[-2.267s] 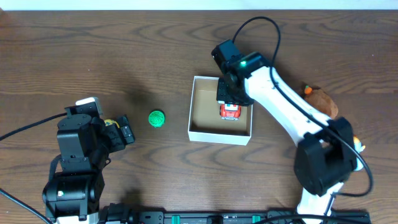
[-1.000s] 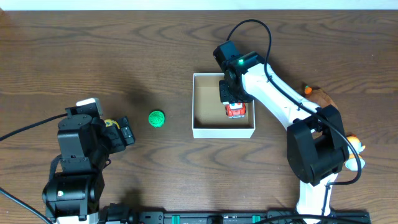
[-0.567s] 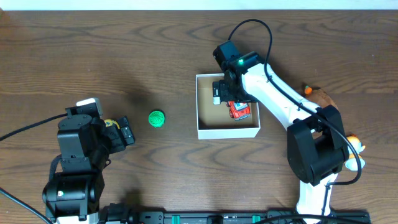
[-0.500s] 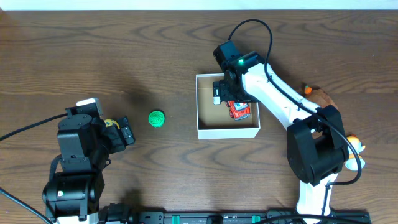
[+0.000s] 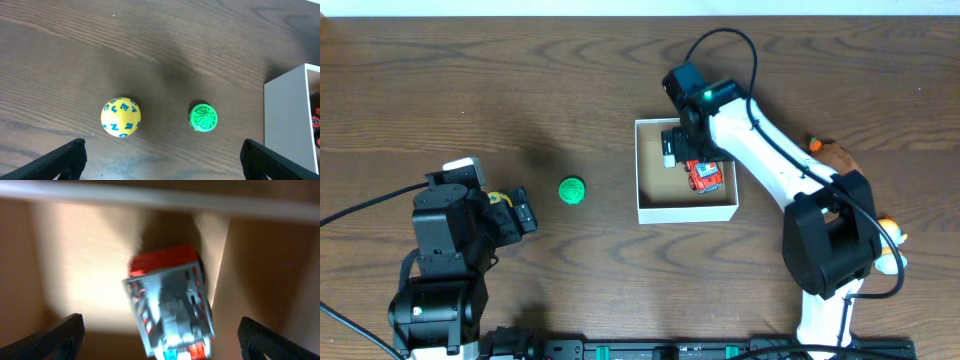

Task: Pack container
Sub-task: 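Reach the right gripper to the brown plush toy and grasp it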

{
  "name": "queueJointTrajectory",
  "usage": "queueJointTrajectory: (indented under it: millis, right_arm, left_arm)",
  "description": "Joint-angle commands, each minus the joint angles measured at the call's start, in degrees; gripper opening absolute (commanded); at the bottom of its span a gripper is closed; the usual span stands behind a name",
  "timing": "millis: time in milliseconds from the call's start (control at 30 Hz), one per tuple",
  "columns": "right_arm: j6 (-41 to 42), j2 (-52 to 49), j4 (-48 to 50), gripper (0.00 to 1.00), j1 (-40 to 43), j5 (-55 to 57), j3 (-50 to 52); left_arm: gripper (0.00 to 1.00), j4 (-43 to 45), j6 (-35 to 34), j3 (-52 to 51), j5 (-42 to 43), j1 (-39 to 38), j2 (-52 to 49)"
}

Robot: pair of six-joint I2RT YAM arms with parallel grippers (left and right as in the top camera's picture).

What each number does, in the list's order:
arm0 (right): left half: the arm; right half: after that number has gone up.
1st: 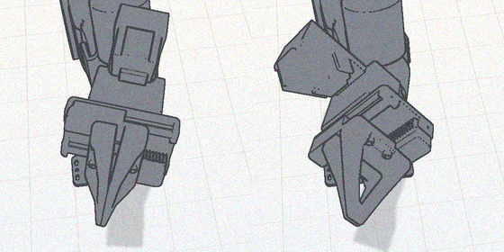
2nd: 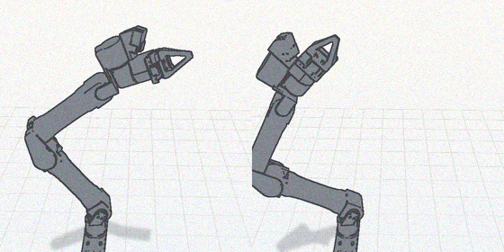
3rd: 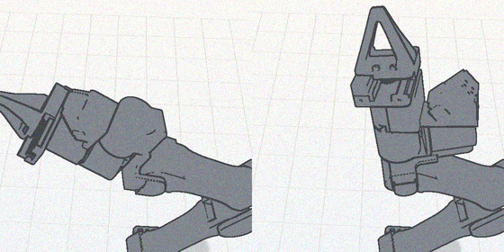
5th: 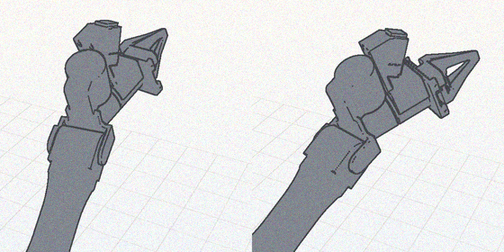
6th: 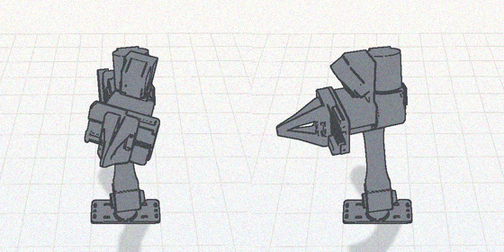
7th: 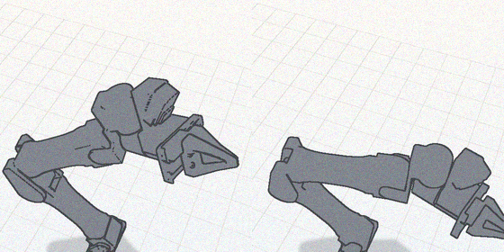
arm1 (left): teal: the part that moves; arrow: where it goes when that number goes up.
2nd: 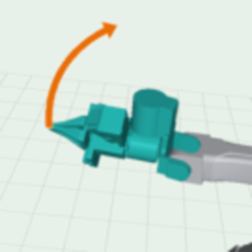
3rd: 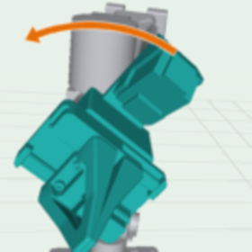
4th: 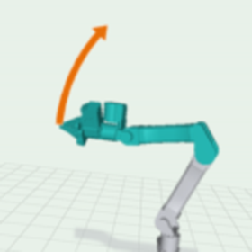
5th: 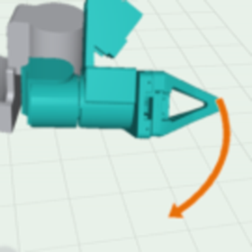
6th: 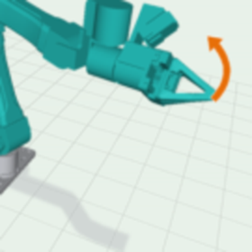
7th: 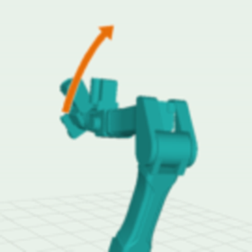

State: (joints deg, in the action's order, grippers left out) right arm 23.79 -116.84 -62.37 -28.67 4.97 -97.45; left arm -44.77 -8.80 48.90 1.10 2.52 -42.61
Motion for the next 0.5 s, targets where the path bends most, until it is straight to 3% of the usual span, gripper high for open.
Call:
queueJointTrajectory:
  millis: [0,233,467]
  right_arm:
    - [-5.14,7.30,-1.73,0.99,1.57,1.05,-8.35]
    - [-11.74,16.50,-9.29,0.99,12.24,5.14,-15.39]
    - [-29.29,16.15,-16.35,0.99,30.18,3.80,-11.72]
  left_arm:
    - [0.98,0.00,-0.04,1.25,-0.31,0.20,0.00]
    - [0.98,0.00,-0.04,1.25,-0.31,0.20,0.00]
    - [0.98,0.00,-0.07,1.25,-0.31,0.20,0.00]
